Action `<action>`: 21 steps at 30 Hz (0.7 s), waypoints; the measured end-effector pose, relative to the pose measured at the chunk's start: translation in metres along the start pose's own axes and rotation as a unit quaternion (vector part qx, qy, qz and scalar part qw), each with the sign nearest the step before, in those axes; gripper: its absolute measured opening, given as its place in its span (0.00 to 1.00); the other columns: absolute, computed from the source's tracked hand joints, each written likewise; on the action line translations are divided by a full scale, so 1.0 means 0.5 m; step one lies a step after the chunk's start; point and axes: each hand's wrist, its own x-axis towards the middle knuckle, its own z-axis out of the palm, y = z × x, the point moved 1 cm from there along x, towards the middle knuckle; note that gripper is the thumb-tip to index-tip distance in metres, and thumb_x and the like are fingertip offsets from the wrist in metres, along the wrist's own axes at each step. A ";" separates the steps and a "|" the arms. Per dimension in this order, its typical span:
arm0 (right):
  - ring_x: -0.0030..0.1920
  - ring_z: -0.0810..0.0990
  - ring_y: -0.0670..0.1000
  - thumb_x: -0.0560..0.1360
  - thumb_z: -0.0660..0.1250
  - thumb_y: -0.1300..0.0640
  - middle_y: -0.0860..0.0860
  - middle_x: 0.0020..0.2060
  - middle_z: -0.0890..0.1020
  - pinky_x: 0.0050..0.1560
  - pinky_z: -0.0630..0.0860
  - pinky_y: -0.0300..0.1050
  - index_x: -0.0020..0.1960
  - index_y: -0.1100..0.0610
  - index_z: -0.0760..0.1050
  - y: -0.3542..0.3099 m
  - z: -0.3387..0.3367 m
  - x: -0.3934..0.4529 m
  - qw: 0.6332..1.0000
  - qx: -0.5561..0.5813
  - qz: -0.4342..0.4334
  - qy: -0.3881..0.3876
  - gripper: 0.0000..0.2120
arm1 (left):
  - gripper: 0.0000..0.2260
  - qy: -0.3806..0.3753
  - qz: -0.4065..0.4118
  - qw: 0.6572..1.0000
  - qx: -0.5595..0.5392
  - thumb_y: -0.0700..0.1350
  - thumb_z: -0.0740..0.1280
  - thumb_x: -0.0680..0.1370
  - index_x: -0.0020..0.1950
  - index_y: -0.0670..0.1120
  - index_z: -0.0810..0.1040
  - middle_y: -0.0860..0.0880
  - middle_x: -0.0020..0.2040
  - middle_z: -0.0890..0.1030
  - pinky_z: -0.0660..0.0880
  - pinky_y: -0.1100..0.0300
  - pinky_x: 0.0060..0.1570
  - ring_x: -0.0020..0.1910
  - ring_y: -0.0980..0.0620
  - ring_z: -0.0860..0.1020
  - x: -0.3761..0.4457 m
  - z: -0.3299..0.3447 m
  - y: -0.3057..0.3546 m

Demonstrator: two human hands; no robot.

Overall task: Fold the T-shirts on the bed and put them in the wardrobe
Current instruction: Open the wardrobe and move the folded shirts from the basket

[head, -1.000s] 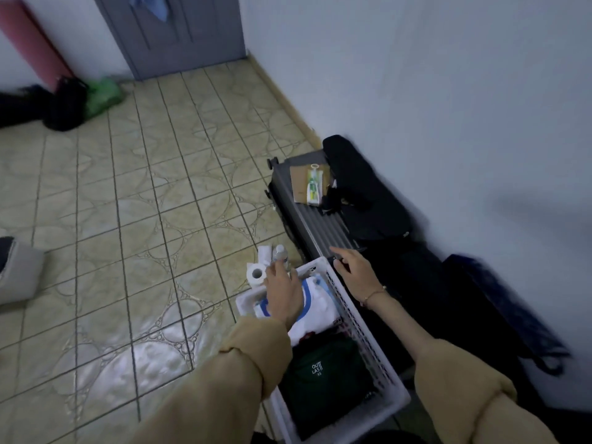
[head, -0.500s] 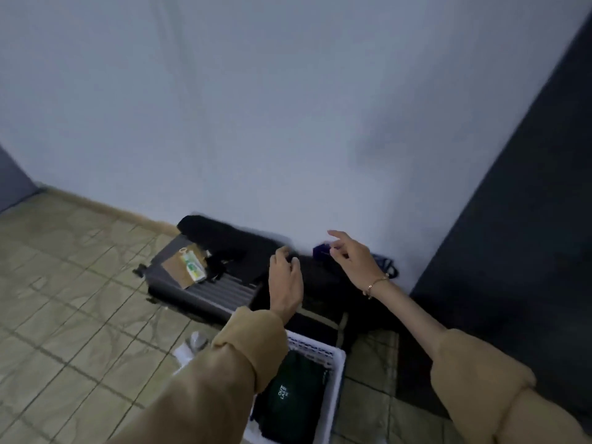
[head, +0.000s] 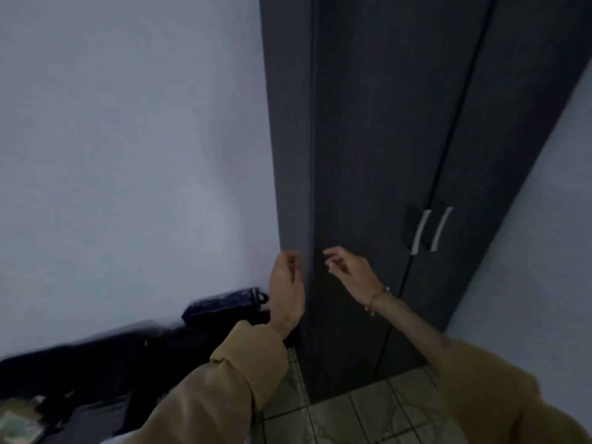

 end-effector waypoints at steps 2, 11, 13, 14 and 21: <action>0.44 0.77 0.48 0.78 0.61 0.64 0.51 0.44 0.78 0.46 0.72 0.29 0.59 0.62 0.74 0.046 -0.070 -0.021 0.999 -0.012 0.010 0.031 0.10 | 0.07 -0.021 0.015 0.999 -0.020 0.39 0.57 0.82 0.54 0.47 0.73 0.46 0.49 0.78 0.74 0.56 0.51 0.46 0.52 0.75 -0.007 0.066 0.029; 0.45 0.78 0.51 0.78 0.60 0.67 0.56 0.46 0.80 0.47 0.71 0.27 0.55 0.64 0.76 0.211 -0.347 -0.052 0.994 -0.058 0.030 0.093 0.09 | 0.09 -0.056 0.007 0.997 -0.054 0.35 0.57 0.80 0.55 0.45 0.74 0.44 0.50 0.78 0.73 0.56 0.53 0.48 0.51 0.76 -0.004 0.331 0.148; 0.46 0.78 0.53 0.77 0.60 0.69 0.56 0.47 0.80 0.51 0.75 0.36 0.54 0.64 0.76 0.232 -0.395 -0.044 0.992 -0.063 0.022 0.110 0.10 | 0.09 -0.058 -0.004 0.997 -0.053 0.36 0.57 0.81 0.56 0.44 0.74 0.44 0.51 0.78 0.73 0.57 0.55 0.50 0.51 0.76 0.005 0.380 0.169; 0.48 0.78 0.54 0.76 0.60 0.69 0.56 0.48 0.79 0.52 0.75 0.38 0.54 0.64 0.77 0.241 -0.411 -0.040 0.991 -0.064 0.022 0.115 0.10 | 0.09 -0.058 -0.008 0.997 -0.052 0.36 0.57 0.81 0.57 0.43 0.74 0.44 0.52 0.78 0.72 0.58 0.56 0.51 0.51 0.76 0.010 0.397 0.176; 0.53 0.77 0.54 0.75 0.61 0.70 0.58 0.54 0.75 0.51 0.67 0.32 0.57 0.63 0.75 0.303 -0.484 0.004 0.989 -0.065 0.058 0.123 0.12 | 0.12 -0.078 -0.026 0.997 -0.013 0.34 0.56 0.80 0.61 0.42 0.73 0.45 0.57 0.77 0.71 0.63 0.59 0.54 0.51 0.75 0.056 0.496 0.206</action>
